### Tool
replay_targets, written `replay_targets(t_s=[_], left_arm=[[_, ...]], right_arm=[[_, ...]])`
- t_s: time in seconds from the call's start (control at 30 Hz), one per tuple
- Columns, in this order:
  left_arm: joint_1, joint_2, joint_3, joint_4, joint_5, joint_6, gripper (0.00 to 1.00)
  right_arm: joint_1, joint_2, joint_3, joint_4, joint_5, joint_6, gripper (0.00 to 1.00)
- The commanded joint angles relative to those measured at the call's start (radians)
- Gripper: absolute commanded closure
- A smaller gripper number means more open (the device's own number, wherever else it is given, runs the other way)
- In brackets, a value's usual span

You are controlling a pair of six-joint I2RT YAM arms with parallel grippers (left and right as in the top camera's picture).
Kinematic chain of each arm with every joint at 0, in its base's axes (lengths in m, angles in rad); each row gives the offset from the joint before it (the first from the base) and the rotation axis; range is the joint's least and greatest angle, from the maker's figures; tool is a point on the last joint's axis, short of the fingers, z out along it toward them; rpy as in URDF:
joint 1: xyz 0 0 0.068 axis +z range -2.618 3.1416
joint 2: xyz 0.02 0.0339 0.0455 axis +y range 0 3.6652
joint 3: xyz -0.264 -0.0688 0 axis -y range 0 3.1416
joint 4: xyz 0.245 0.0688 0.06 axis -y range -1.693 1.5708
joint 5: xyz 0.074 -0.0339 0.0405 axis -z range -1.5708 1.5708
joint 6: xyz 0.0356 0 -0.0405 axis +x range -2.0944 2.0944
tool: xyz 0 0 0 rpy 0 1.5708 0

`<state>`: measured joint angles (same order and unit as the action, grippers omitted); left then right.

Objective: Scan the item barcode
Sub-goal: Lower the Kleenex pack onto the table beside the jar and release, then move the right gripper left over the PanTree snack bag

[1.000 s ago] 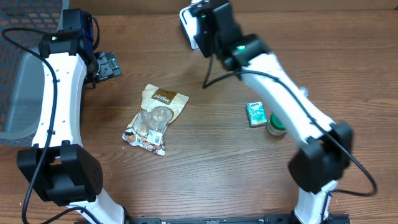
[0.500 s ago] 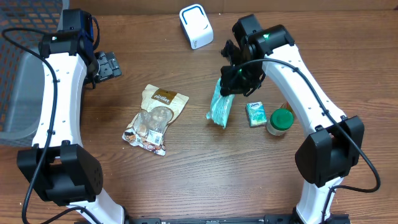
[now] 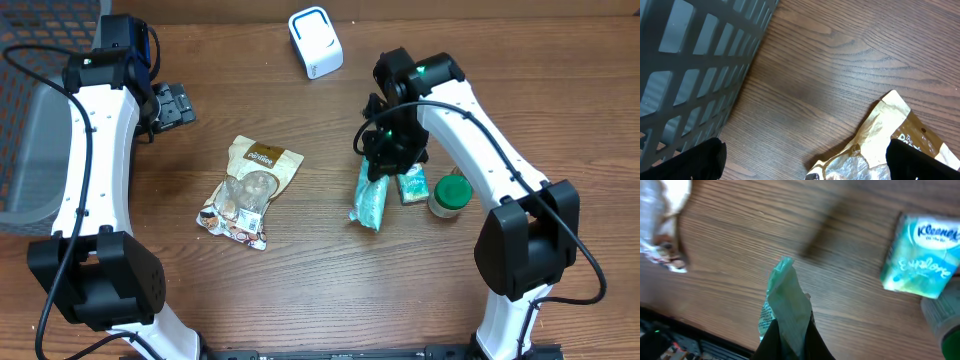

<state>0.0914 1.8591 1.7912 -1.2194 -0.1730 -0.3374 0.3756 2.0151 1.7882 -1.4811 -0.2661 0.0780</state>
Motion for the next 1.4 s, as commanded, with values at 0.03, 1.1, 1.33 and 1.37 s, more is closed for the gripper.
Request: replay_targets(t_s=[0.03,1.1,1.33,1.37], left_arm=[[0.0,-0.008,0.013,0.0,-0.01,0.0,0.0],[0.0,-0.008,0.013,0.0,-0.01,0.0,0.0],[0.0,-0.008,0.013,0.0,-0.01,0.0,0.0],[0.0,-0.008,0.013,0.0,-0.01,0.0,0.0]], right_arm=[[0.003,-0.004,-0.047,0.01,0.031,-0.003,0.93],[0.176,-0.004,-0.231,0.433,0.081,0.506,0.29],[0.233,-0.004,-0.232,0.524,0.093,0.529,0.12],[0.24,-0.004,-0.232,0.535,0.093,0.529,0.11]])
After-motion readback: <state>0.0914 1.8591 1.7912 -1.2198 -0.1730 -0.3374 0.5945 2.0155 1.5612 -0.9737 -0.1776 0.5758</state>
